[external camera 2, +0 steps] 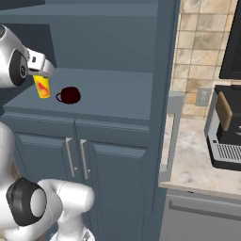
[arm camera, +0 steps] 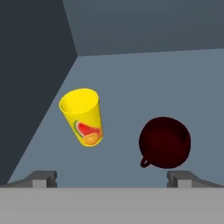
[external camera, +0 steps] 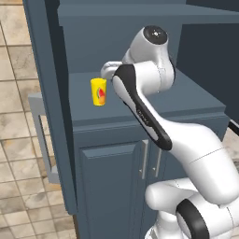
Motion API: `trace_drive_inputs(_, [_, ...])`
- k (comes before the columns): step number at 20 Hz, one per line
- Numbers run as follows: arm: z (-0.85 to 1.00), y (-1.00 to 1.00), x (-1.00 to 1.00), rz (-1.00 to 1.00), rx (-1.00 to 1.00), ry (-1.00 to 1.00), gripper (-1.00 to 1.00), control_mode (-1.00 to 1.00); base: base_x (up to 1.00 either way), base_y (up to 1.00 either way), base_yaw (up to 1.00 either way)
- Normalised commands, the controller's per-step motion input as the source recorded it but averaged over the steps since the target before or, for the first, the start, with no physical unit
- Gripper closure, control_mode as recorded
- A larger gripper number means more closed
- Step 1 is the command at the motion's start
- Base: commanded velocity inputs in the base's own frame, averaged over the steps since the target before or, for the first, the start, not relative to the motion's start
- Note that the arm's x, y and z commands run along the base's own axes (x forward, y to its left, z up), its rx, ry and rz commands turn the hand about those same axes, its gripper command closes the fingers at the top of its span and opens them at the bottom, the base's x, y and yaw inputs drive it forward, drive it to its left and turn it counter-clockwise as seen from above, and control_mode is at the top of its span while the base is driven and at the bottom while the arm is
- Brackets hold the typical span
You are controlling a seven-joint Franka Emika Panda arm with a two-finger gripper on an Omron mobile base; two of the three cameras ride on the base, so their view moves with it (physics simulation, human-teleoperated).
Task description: There is a tray on the dining counter. Grab the cup, mug, and pitcher and place them on the tray. The pitcher may be placed next to the tray if it cannot fit the tray.
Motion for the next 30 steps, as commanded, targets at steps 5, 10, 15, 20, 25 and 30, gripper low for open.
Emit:
trace_drive_inputs(5, [-0.11,0.01,0.19,0.00,0.00,0.00,-1.00,-1.00,0.00,0.00,0.00])
trace_drive_inputs(10, [-0.08,0.00,0.23,0.00,0.00,0.00,-1.00,-1.00,0.00,0.00,0.00])
trace_drive_inputs(15, [-0.01,0.00,0.21,0.00,0.00,0.00,-1.00,-1.00,0.00,0.00,0.00])
trace_drive_inputs(20, [-0.10,0.10,0.25,0.00,0.00,0.00,-1.00,-1.00,0.00,0.00,0.00])
trace_drive_inputs(25, [-0.19,0.22,0.21,0.00,-0.01,0.00,-1.00,-1.00,0.00,0.00,0.00])
trace_drive_inputs(30, [-0.12,0.20,0.16,0.00,-0.02,0.00,-1.00,-1.00,0.00,0.00,0.00])
